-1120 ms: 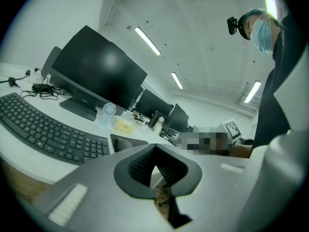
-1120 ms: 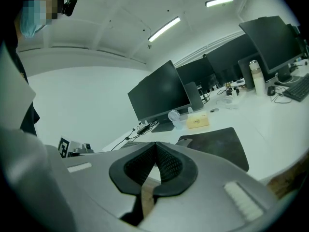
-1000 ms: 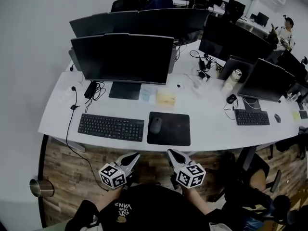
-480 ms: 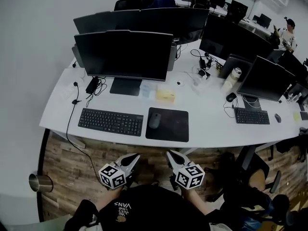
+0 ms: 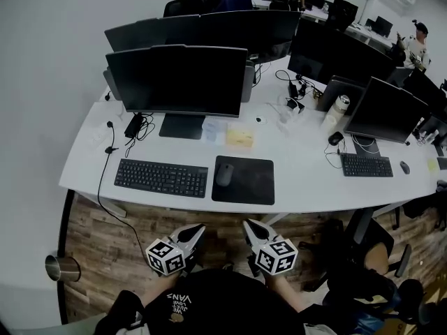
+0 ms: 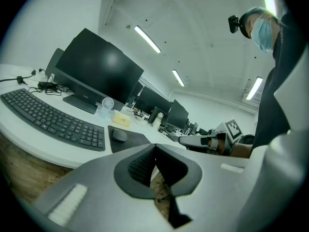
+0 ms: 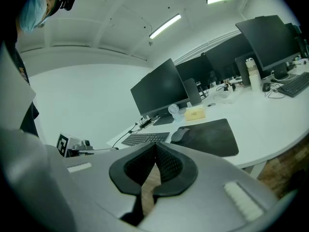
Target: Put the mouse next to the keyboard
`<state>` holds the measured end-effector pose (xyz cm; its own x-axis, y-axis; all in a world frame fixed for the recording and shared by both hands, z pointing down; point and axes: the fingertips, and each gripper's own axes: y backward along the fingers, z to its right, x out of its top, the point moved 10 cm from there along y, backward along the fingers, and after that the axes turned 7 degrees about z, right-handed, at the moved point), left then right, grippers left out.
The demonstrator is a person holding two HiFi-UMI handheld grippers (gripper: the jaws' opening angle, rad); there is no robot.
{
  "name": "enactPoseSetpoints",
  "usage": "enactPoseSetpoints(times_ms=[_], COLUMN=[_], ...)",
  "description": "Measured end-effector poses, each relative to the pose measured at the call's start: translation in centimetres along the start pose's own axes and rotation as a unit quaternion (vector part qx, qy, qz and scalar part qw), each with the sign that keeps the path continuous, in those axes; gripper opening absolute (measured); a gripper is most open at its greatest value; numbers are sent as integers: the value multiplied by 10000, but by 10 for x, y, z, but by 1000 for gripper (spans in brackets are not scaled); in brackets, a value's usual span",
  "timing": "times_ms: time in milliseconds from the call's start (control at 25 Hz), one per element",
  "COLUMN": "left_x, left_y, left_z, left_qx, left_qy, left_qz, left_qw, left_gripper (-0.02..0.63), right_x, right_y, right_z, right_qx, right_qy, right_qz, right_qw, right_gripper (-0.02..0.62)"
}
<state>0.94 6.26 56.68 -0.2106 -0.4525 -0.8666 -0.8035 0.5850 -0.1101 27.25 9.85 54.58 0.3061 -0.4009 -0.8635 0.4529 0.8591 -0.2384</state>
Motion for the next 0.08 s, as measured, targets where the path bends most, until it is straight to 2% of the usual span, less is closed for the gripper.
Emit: enactPoseSetpoints(times_ms=[80], left_x=[0], left_y=[-1], left_z=[-1], left_qx=[13], left_qy=[11], left_qz=[-2], left_qw=[10000], left_gripper=[2], right_x=[0], right_y=[-1], right_z=[1], right_qx=[-14], right_qy=[-8], right_qz=[-8], right_qw=[10000], right_gripper=[5])
